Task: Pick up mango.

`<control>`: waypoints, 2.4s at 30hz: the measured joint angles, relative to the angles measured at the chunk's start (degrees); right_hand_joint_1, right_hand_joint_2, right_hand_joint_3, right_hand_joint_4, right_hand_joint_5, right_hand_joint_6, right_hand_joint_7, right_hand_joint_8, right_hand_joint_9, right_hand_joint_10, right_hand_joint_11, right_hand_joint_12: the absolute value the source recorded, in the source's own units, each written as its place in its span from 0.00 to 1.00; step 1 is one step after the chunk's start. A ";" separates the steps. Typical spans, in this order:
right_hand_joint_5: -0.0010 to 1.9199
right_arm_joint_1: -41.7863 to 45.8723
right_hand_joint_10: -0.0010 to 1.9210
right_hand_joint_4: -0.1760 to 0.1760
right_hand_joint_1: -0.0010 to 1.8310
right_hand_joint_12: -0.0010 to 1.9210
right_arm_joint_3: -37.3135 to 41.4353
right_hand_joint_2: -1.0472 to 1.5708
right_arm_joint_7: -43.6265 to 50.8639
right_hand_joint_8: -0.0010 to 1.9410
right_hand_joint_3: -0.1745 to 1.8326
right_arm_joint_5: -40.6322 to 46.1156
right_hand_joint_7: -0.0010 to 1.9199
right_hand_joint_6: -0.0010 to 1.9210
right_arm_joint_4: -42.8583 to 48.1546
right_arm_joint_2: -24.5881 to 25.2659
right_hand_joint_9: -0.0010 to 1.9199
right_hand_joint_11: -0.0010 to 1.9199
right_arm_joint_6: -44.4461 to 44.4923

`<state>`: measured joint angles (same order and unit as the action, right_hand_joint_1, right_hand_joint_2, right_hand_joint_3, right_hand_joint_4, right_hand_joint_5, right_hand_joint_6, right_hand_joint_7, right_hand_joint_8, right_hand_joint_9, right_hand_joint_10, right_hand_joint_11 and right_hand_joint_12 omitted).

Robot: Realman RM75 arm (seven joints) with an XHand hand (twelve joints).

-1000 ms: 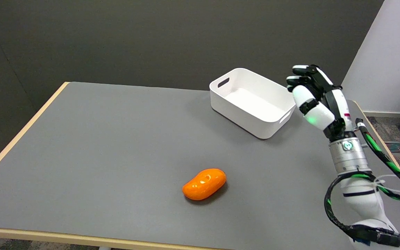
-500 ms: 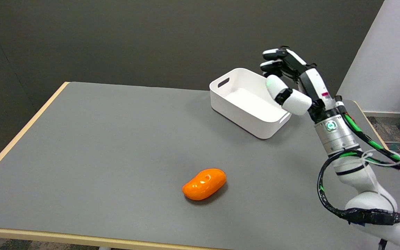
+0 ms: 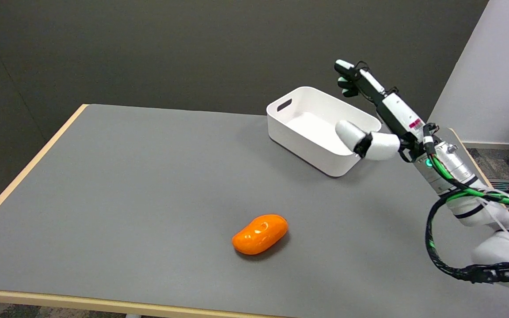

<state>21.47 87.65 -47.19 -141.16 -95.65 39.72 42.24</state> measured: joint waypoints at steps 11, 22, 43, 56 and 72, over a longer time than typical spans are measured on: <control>0.03 -3.26 0.30 0.76 0.45 0.45 -9.65 0.63 -3.33 0.07 0.61 -4.90 0.04 0.10 9.16 -7.41 0.04 0.05 8.38; 0.03 -8.87 0.27 0.77 0.36 0.50 -20.62 0.64 1.44 0.09 0.60 -7.01 0.04 0.14 15.46 -13.60 0.04 0.01 17.72; 0.09 -13.45 0.29 0.80 0.39 0.54 -29.82 0.65 5.88 0.17 0.62 -8.28 0.09 0.24 21.96 -11.21 0.09 0.04 28.85; 0.09 -16.12 0.29 0.81 0.36 0.53 -34.08 0.65 9.26 0.17 0.62 -8.36 0.09 0.24 21.81 -6.73 0.09 0.04 24.93; 0.07 -18.13 0.29 0.79 0.33 0.54 -32.75 0.64 11.53 0.16 0.61 -8.33 0.08 0.23 13.85 -9.39 0.08 0.04 14.18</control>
<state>3.35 54.91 -35.66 -149.48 -81.80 30.33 56.43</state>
